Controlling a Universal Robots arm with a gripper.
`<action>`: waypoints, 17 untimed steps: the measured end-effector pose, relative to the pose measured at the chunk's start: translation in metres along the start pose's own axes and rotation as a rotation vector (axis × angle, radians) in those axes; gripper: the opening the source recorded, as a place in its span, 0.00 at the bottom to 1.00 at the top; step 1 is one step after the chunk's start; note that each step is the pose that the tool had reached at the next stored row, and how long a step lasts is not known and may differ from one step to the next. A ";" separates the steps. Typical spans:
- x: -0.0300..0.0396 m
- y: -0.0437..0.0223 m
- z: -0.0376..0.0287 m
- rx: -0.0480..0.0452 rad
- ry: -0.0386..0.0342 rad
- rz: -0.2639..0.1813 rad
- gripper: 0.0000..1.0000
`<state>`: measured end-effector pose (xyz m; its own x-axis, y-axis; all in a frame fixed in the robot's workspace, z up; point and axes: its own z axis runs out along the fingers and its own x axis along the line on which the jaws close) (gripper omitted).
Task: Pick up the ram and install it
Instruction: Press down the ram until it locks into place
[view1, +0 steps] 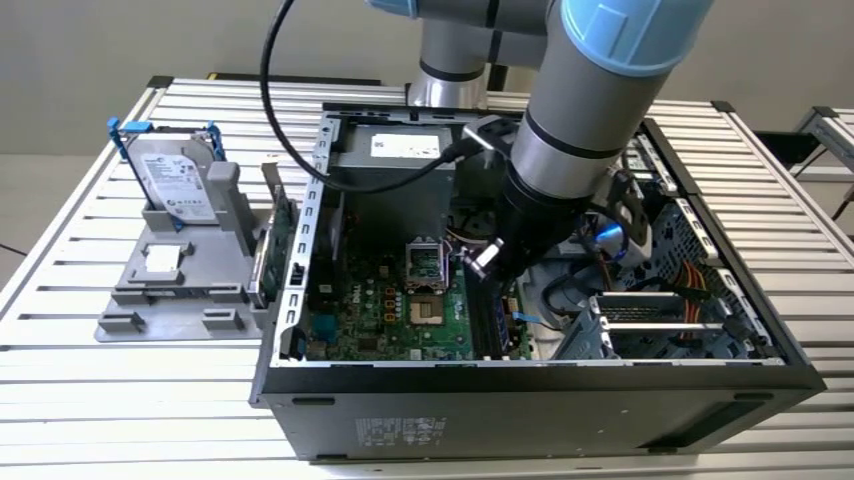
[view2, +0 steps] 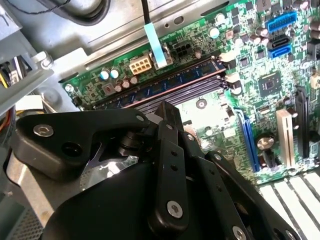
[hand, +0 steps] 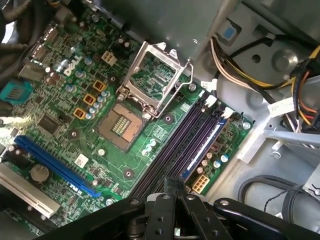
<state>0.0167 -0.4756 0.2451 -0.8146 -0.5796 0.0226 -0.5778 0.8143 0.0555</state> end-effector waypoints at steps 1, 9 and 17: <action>0.0000 0.0000 0.0000 0.0002 0.0005 -0.009 0.00; -0.0001 -0.0001 0.0000 0.0019 0.0047 -0.087 0.00; -0.0008 -0.0005 -0.0001 0.0031 0.0083 -0.154 0.00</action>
<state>0.0177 -0.4755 0.2451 -0.7159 -0.6978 0.0223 -0.6960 0.7158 0.0558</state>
